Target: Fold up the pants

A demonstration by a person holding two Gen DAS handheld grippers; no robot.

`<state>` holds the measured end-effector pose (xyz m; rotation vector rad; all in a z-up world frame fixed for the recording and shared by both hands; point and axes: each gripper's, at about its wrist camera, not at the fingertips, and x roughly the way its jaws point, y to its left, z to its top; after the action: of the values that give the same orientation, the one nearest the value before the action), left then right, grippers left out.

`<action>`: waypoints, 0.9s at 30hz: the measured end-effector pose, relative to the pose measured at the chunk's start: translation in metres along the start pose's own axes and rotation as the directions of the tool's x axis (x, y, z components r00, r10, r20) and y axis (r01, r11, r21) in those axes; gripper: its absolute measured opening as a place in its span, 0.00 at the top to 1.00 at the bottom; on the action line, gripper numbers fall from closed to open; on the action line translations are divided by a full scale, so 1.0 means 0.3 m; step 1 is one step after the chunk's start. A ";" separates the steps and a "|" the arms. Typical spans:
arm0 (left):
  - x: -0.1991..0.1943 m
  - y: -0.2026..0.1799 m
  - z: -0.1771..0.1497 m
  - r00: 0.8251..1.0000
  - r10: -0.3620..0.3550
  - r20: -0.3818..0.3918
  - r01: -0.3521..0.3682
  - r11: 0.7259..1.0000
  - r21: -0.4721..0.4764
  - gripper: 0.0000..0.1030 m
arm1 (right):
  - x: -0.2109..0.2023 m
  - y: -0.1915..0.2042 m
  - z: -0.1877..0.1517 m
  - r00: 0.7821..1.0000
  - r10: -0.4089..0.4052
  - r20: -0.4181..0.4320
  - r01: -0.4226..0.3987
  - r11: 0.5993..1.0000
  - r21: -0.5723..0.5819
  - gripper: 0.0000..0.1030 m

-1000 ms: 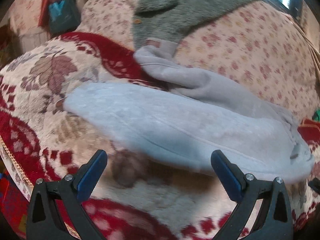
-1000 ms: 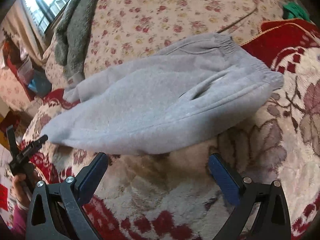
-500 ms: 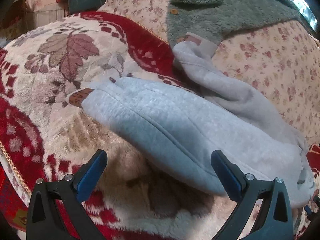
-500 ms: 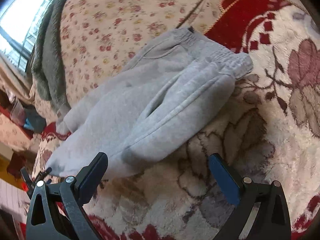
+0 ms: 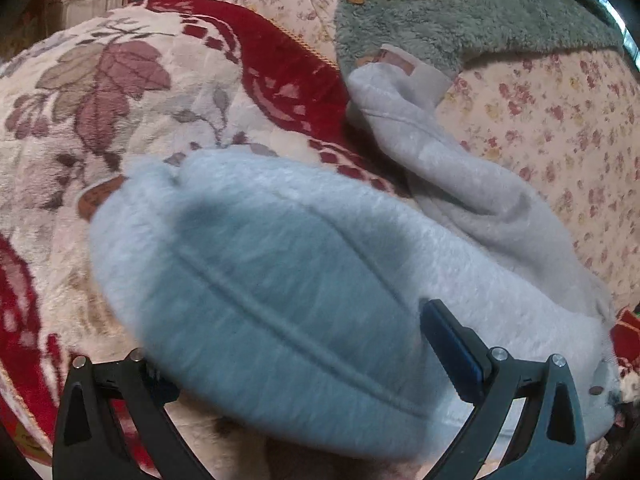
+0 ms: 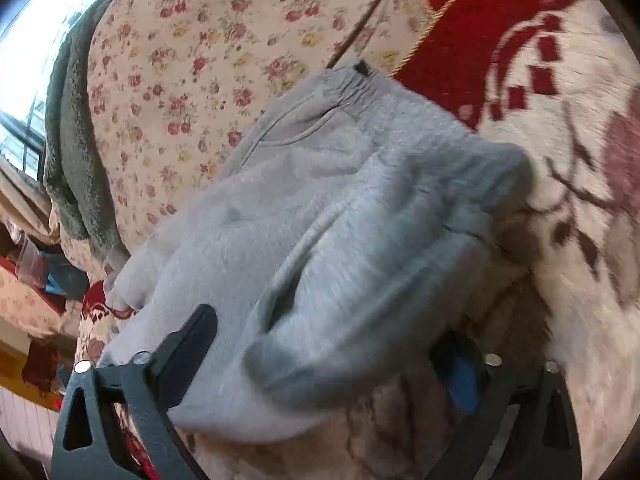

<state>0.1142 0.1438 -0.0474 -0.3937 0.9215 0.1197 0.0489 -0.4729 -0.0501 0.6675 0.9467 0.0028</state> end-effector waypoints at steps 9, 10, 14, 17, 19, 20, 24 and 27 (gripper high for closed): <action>-0.087 -0.131 0.048 0.997 -0.078 0.026 0.074 0.987 0.143 0.89 | -0.086 -0.017 0.009 0.986 0.156 0.057 -0.158 0.987 0.025 0.86; -0.111 -0.139 0.062 0.995 -0.098 0.032 0.092 0.984 0.150 0.89 | -0.098 -0.020 0.013 0.984 0.168 0.058 -0.170 0.985 0.028 0.87; -0.191 -0.172 0.097 0.989 -0.139 0.058 0.126 0.974 0.188 0.89 | -0.154 -0.008 0.018 0.977 0.195 0.082 -0.196 0.981 0.010 0.88; -0.244 -0.188 0.086 0.984 -0.163 0.066 0.145 0.964 0.222 0.89 | -0.211 0.001 0.006 0.967 0.233 0.103 -0.236 0.972 0.009 0.89; -0.280 -0.192 0.064 0.980 -0.188 0.069 0.165 0.953 0.254 0.89 | -0.268 0.007 -0.007 0.960 0.253 0.117 -0.254 0.967 -0.007 0.89; -0.303 -0.192 0.047 0.977 -0.205 0.066 0.179 0.944 0.276 0.89 | -0.290 0.010 -0.013 0.959 0.257 0.120 -0.257 0.966 -0.018 0.89; -0.350 -0.164 -0.033 0.973 -0.228 0.039 0.203 0.923 0.326 0.89 | -0.375 -0.008 -0.074 0.959 0.260 0.109 -0.259 0.966 -0.027 0.89; -0.329 -0.113 -0.115 0.983 -0.184 -0.016 0.178 0.923 0.343 0.87 | -0.391 -0.059 -0.143 0.968 0.240 0.075 -0.240 0.971 -0.006 0.89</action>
<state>0.0378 0.1058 0.0218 -0.1508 0.8651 -0.2061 -0.0586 -0.4980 0.0110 0.7771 0.7886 0.1900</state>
